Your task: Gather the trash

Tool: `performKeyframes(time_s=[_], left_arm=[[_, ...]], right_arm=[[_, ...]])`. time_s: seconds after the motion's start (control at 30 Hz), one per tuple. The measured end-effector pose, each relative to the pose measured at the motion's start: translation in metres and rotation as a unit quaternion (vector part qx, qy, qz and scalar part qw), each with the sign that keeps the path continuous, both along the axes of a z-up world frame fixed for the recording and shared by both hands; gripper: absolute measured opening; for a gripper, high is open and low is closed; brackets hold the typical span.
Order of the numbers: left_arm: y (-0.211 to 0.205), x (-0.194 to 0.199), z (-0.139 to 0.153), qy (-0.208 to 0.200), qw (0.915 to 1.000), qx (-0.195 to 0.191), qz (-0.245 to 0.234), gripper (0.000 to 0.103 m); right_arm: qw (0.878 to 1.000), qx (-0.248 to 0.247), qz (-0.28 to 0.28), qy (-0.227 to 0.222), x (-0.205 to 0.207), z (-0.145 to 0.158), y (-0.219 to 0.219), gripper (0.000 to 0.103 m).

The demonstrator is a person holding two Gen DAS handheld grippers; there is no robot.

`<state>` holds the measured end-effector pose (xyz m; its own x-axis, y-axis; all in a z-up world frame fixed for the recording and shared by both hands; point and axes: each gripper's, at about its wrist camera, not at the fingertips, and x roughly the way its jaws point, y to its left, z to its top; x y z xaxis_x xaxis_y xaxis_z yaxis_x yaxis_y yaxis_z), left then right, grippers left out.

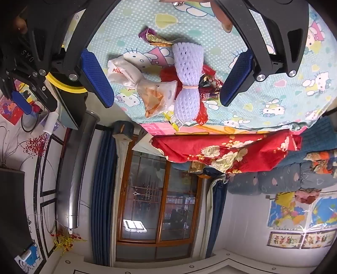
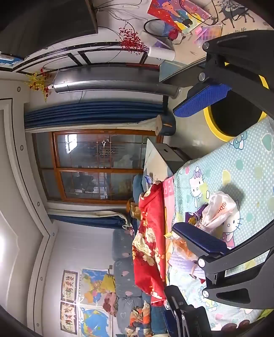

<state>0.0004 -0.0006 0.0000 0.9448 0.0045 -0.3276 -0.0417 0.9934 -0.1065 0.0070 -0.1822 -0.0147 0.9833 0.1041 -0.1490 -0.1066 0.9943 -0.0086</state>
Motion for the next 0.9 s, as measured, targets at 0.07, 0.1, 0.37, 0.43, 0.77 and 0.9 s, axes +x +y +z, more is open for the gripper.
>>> performKeyframes(time_s=[0.07, 0.1, 0.37, 0.43, 0.77, 0.9], left_arm=[[0.0009, -0.0001, 0.0, -0.002, 1.0, -0.007, -0.001, 0.092], [0.001, -0.0002, -0.0001, -0.002, 1.0, -0.007, 0.0, 0.092], [0.0009, -0.0002, -0.0003, -0.003, 1.0, -0.006, -0.004, 0.092], [0.001, -0.0002, -0.0003, -0.002, 1.0, -0.006, -0.005, 0.092], [-0.0039, 0.0008, -0.0056, -0.005, 0.9999, -0.003, -0.012, 0.092], [-0.0044, 0.0007, -0.006, -0.005, 0.9999, -0.002, -0.012, 0.092]], right_arm=[[1.0, -0.004, 0.0, 0.011, 0.0017, 0.0002, 0.0004, 0.097], [1.0, -0.004, 0.0, 0.009, 0.0016, 0.0005, 0.0006, 0.097], [1.0, 0.004, -0.001, 0.01, 0.0038, -0.0012, 0.0007, 0.097], [1.0, 0.007, -0.001, 0.011, 0.0032, -0.0007, -0.0009, 0.097], [1.0, 0.004, -0.002, 0.015, 0.0055, -0.0052, 0.0015, 0.097], [1.0, 0.006, -0.003, 0.015, 0.0055, -0.0055, -0.0005, 0.097]])
